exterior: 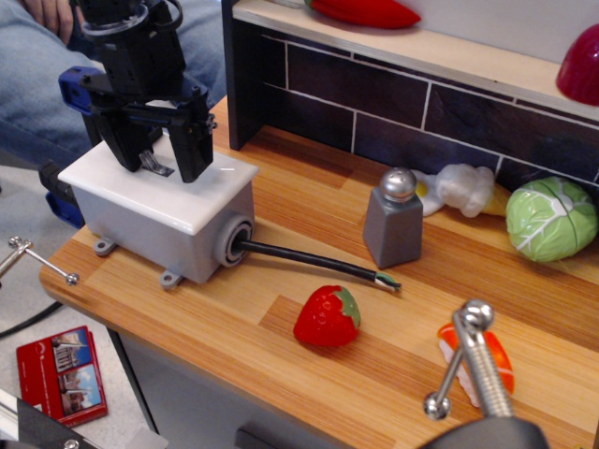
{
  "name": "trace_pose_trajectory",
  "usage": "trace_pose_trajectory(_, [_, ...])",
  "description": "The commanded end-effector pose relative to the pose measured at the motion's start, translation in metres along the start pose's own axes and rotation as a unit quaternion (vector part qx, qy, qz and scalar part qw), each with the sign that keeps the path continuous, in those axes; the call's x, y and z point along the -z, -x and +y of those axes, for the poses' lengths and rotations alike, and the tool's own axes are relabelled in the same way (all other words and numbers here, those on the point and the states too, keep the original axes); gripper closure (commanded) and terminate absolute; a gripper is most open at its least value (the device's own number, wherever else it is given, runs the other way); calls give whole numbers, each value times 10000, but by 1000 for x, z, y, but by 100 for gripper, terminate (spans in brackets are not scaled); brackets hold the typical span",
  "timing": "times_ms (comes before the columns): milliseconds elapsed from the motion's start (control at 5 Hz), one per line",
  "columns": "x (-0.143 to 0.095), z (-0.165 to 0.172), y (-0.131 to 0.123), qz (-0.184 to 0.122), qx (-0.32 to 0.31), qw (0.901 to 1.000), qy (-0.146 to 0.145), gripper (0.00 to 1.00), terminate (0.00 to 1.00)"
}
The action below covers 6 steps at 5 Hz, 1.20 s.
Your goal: Move light switch to the right
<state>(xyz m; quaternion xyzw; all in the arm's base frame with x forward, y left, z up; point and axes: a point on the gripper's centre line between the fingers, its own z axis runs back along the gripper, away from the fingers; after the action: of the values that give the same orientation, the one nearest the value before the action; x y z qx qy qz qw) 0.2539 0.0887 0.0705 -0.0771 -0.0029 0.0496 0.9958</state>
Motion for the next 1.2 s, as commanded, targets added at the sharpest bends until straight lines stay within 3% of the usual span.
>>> trace_pose_trajectory(0, [-9,-26,-3,80,48,9999,123,0,0])
trace_pose_trajectory(200, [-11,-34,1,-20,142,9999,59,0,0])
trace_pose_trajectory(400, [-8,-36,0,88,146,9998,-59,0,0])
trace_pose_trajectory(600, [-18,-31,-4,-152,3,9998,-88,0,0])
trace_pose_trajectory(1000, [-18,-31,-4,-152,3,9998,-88,0,0])
